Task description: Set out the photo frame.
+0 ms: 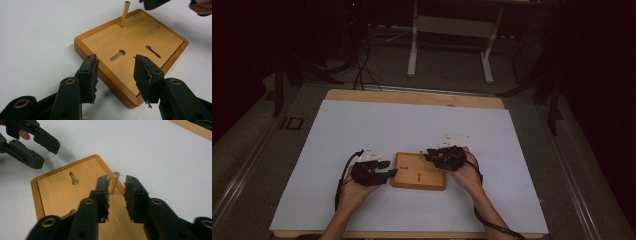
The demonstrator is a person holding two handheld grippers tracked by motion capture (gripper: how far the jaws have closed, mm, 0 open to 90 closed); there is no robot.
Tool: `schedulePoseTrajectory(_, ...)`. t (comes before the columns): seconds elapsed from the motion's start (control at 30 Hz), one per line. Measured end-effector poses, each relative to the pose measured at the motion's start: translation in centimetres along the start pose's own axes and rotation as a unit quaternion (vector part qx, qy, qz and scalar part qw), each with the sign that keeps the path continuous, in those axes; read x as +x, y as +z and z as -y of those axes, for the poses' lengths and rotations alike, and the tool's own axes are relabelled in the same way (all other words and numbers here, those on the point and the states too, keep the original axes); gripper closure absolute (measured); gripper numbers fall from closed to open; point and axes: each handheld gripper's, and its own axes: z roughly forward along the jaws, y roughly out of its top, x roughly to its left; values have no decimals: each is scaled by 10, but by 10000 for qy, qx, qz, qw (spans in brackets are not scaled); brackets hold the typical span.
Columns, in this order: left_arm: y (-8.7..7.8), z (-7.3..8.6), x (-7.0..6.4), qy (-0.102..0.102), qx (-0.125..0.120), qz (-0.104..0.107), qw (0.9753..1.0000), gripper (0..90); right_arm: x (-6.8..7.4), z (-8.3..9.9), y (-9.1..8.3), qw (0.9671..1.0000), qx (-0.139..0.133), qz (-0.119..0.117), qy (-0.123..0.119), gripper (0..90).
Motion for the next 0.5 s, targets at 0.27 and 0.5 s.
schedulePoseTrajectory(0.27,-1,1,3,-49,-33,-13,10000,537,-1,-1,17,10000,58,-67,34,787)
schedulePoseTrajectory(0.5,0,0,2,-11,2,1,10000,536,-6,-1,25,9998,33,-78,156,753)
